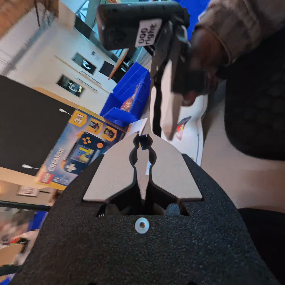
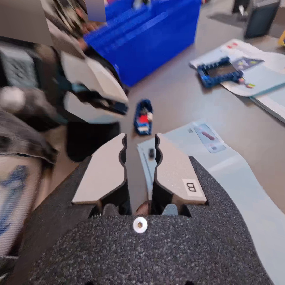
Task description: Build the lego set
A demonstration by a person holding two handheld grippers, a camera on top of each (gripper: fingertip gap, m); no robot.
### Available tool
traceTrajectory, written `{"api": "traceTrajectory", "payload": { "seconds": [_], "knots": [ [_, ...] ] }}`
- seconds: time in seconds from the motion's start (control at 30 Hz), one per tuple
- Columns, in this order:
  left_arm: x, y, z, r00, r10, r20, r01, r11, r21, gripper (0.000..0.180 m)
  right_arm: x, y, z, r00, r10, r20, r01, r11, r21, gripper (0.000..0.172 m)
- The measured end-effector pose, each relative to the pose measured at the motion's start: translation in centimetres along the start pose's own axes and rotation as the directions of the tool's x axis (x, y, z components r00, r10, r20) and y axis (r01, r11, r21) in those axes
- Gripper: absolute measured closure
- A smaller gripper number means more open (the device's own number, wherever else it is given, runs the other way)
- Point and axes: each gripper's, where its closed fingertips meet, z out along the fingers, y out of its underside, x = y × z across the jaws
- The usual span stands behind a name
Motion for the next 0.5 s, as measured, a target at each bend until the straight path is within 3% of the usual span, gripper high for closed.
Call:
{"api": "traceTrajectory", "payload": {
  "seconds": [0.07, 0.13, 0.3, 0.5],
  "knots": [
    [0.0, 0.4, 0.1, 0.988, 0.144, 0.047, -0.142, 0.989, -0.048, 0.171, -1.2, -2.6, -1.2, 0.985, 0.096, 0.146, -0.12, 0.978, 0.171, 0.138],
    [0.6, 0.8, 0.3, 0.98, 0.193, 0.054, -0.189, 0.979, -0.075, 0.171, -1.6, -4.2, -2.0, 0.968, 0.131, 0.213, -0.191, 0.939, 0.288, 0.144],
    [0.0, 0.7, 0.2, 0.965, 0.235, 0.119, -0.223, 0.969, -0.111, 0.171, -1.8, -2.7, 0.0, 0.998, -0.017, 0.056, 0.005, 0.978, 0.209, 0.149],
    [0.3, 0.6, 0.2, 0.952, 0.279, 0.123, -0.265, 0.957, -0.115, 0.171, -1.8, -3.0, 0.2, 0.999, -0.031, 0.022, 0.025, 0.973, 0.229, 0.157]
  ]
}}
